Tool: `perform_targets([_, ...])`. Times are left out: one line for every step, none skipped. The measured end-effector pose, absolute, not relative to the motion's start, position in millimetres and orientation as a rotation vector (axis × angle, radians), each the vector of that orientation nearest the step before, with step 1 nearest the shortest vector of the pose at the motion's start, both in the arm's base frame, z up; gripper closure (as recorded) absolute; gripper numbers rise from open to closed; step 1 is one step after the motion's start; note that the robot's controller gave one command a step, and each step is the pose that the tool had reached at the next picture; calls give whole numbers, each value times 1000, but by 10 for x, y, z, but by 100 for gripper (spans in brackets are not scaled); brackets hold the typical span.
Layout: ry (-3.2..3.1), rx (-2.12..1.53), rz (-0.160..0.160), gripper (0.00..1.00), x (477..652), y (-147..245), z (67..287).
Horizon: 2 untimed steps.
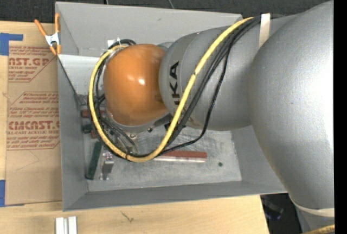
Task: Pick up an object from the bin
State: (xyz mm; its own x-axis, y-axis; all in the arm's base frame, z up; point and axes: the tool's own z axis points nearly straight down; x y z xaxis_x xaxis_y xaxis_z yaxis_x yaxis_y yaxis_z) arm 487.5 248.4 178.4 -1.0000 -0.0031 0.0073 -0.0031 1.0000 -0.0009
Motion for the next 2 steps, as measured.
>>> perform_targets([-3142,1,-2,0,4900,2471,1829])
perform_targets([-3146,-34,-6,0,4917,2463,1208])
